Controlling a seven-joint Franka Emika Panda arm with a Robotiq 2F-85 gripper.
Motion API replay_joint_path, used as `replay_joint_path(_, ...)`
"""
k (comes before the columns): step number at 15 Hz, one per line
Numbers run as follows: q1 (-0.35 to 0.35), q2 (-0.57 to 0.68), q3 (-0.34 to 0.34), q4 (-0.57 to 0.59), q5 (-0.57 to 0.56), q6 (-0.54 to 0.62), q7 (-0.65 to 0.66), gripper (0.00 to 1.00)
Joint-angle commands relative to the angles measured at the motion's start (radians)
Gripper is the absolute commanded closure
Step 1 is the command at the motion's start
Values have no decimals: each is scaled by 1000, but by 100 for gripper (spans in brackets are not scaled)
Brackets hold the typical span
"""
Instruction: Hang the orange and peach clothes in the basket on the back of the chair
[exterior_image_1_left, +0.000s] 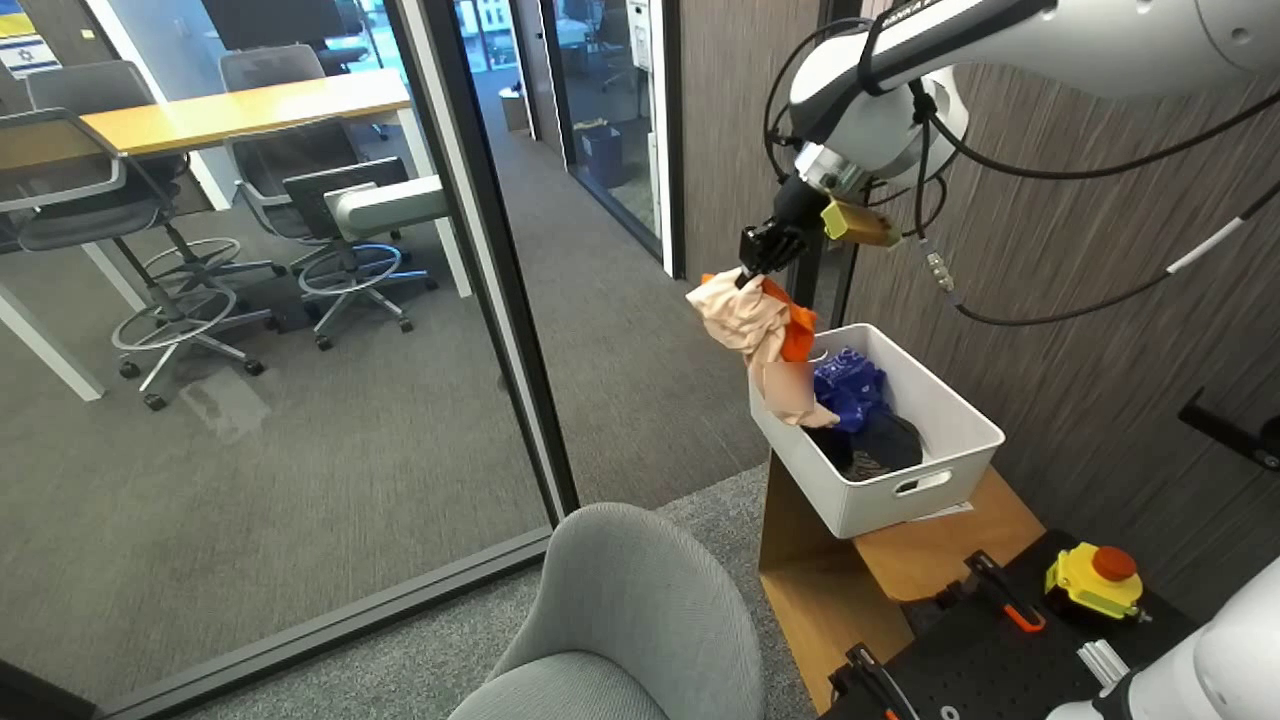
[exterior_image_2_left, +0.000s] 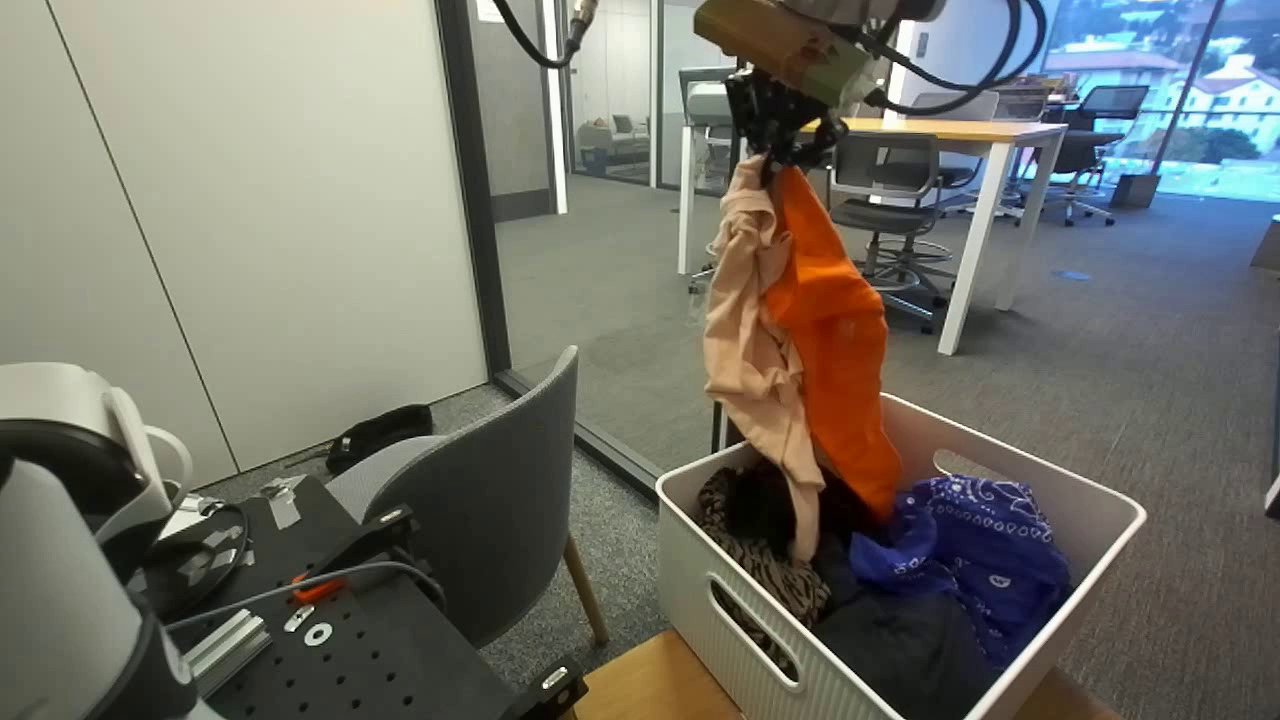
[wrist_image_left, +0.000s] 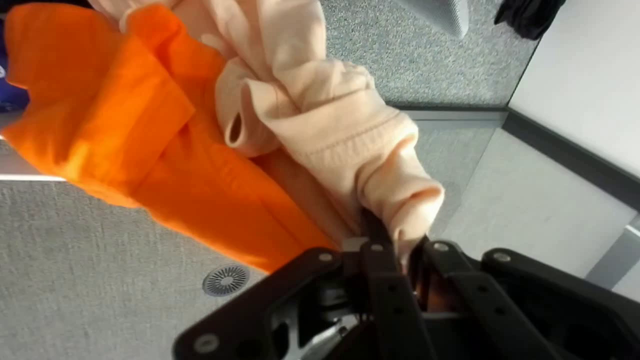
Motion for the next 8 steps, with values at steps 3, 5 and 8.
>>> replay_joint_path(3, 93, -134, 29, -7, -78, -66, -66, 93)
replay_joint_path(5, 126, -164, 34, -2, -87, -88, -87, 93)
replay_joint_path(8, 170, -206, 32, -8, -85, -150, -144, 93)
